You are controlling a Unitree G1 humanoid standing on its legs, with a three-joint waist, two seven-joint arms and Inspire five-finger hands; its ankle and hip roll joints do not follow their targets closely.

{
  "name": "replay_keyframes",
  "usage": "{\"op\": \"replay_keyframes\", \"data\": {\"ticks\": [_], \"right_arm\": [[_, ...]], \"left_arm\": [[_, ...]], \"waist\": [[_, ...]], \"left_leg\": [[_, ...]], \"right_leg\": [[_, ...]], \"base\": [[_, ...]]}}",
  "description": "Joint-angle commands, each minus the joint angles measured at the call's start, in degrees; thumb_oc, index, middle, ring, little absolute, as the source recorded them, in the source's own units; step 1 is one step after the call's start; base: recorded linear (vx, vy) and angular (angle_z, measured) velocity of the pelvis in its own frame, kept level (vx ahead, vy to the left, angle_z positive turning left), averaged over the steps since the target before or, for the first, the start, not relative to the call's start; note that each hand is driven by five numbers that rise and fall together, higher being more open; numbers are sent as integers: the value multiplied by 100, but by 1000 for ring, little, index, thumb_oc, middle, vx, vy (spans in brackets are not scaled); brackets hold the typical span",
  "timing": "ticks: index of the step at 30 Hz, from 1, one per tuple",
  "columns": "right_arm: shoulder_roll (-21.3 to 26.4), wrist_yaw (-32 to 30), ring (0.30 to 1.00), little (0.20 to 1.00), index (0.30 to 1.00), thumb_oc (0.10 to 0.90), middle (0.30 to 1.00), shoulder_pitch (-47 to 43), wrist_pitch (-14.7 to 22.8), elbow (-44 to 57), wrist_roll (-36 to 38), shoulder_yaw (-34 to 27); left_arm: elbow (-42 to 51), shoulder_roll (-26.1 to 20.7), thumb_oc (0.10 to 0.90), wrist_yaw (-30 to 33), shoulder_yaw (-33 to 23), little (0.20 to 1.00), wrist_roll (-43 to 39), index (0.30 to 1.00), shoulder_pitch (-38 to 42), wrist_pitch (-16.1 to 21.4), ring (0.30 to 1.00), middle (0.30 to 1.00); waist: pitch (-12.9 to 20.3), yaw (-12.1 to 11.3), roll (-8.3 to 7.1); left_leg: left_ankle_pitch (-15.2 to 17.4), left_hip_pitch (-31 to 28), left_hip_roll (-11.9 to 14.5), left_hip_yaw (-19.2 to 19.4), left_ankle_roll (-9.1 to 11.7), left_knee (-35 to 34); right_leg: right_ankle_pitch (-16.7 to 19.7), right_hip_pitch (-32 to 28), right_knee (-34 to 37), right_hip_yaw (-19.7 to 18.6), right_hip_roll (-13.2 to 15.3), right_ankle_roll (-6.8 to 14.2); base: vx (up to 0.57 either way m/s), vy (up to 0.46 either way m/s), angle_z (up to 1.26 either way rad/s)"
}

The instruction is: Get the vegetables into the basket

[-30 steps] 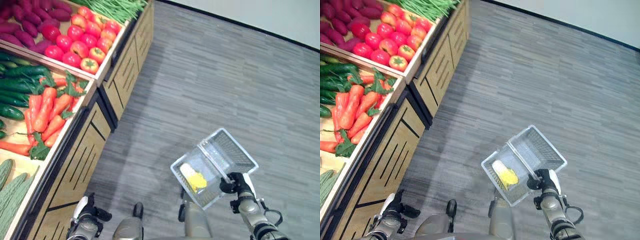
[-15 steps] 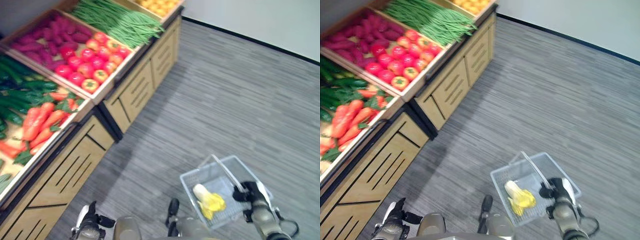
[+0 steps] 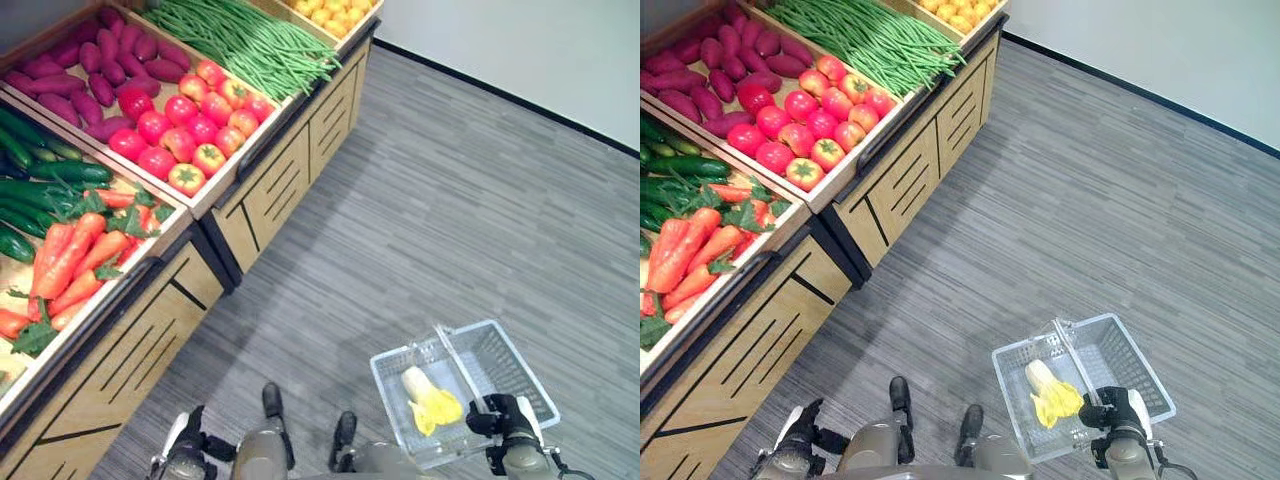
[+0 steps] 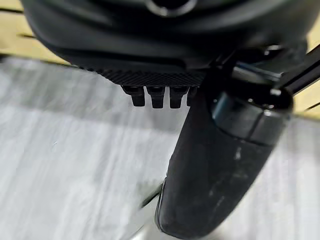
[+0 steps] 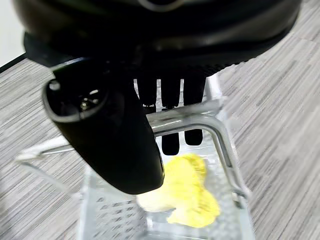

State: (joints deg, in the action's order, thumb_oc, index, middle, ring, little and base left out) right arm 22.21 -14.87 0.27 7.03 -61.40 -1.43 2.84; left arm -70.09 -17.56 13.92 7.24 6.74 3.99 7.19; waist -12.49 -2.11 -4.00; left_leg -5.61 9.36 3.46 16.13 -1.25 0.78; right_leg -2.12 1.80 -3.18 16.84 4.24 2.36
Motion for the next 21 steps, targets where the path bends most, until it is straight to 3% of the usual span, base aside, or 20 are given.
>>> {"op": "replay_keyframes", "data": {"ticks": [1, 9, 13, 15, 17, 20, 21], "right_arm": [[391, -260, 300, 300, 300, 400, 300, -262, 292, 330, 7, -130], [349, -219, 300, 300, 300, 400, 300, -413, 269, 133, -21, -26], [451, -193, 300, 300, 300, 400, 300, -508, 283, 182, -90, 43], [511, -197, 300, 300, 300, 400, 300, -526, 311, 71, -76, 24], [542, -215, 300, 300, 300, 400, 300, -568, 317, -133, -16, -18], [546, -234, 300, 300, 300, 400, 300, -548, 344, -320, 72, -69], [548, -210, 300, 300, 300, 400, 300, -493, 344, -527, 133, -158]], "left_arm": [[-90, -341, 900, 185, -20, 1000, 57, 1000, -62, 22, 1000, 1000], [-4, -400, 900, 180, -47, 1000, 46, 1000, -172, 38, 1000, 1000], [287, -429, 900, 122, -30, 1000, -58, 1000, -251, 70, 1000, 1000], [285, -465, 900, 150, -9, 1000, -136, 1000, -211, 114, 1000, 1000], [212, -488, 900, 208, -8, 1000, -152, 1000, -139, 129, 1000, 1000], [60, -516, 900, 228, -10, 1000, -161, 1000, -30, 139, 1000, 1000], [-43, -536, 900, 218, 28, 1000, -128, 1000, 37, 151, 1000, 1000]], "waist": [[109, -149, -289], [57, -351, -494], [-31, -378, -404], [-101, -253, -246], [-131, -151, -118], [-227, 44, -144], [-228, 97, -139]], "left_leg": [[198, 382, 119, -135, 340, 573], [420, 372, -34, -270, 173, 636], [534, 200, -164, -526, 9, 615], [569, -48, -241, -848, -11, 493], [558, -251, -205, -1177, 89, 435], [722, -498, -256, -1668, 211, 460], [850, -592, -261, -2050, 288, 521]], "right_leg": [[470, -270, -146, -299, 663, 667], [1038, -168, -442, -319, 818, 861], [1407, 179, -1379, -571, 788, 887], [1219, 604, -1542, -919, 570, 717], [1065, 913, -1156, -944, 675, 649], [1182, 1101, -321, -1524, 678, 738], [1314, 1242, -8, -1844, 719, 815]], "base": [[90, 86, -3], [74, 62, 6], [85, 75, 6], [237, 16, 98], [334, -166, 137], [320, -255, 101], [375, -337, 139]]}}
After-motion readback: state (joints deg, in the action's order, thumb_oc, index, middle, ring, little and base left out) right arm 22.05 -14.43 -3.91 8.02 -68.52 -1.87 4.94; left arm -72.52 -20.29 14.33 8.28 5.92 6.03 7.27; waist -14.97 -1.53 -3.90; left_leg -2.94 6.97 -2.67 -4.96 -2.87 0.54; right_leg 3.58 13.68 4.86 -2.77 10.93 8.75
